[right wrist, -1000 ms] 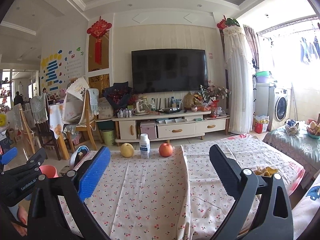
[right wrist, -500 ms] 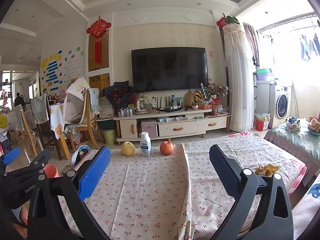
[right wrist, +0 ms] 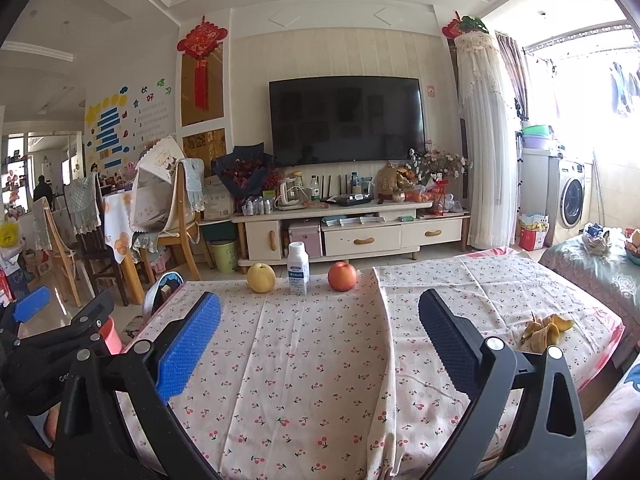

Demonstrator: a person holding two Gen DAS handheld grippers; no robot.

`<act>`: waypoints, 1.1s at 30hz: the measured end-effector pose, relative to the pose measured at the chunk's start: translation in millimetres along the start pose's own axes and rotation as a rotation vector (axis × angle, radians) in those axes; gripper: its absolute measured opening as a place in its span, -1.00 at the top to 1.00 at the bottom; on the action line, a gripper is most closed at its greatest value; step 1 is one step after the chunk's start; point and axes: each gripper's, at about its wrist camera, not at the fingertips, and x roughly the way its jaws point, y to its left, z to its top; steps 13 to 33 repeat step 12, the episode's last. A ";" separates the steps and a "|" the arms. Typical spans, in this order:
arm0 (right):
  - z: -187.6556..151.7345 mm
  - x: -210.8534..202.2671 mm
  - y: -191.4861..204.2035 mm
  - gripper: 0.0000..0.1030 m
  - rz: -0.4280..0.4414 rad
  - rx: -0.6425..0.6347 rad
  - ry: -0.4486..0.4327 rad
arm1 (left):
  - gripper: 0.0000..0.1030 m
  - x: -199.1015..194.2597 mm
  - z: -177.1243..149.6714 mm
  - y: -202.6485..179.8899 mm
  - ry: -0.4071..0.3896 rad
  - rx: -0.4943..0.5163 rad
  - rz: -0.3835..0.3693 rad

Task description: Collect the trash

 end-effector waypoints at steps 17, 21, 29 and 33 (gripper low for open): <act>-59.6 130.1 12.6 -0.90 0.032 -0.027 0.329 | -0.92 131.4 -50.0 4.6 0.358 -0.015 -0.079; -59.6 130.1 12.6 -0.90 0.032 -0.027 0.329 | -0.92 131.4 -50.0 4.6 0.358 -0.015 -0.079; -59.6 130.1 12.6 -0.90 0.032 -0.027 0.329 | -0.92 131.4 -50.0 4.6 0.358 -0.015 -0.079; -59.6 130.1 12.6 -0.90 0.032 -0.027 0.329 | -0.92 131.4 -50.0 4.6 0.358 -0.015 -0.079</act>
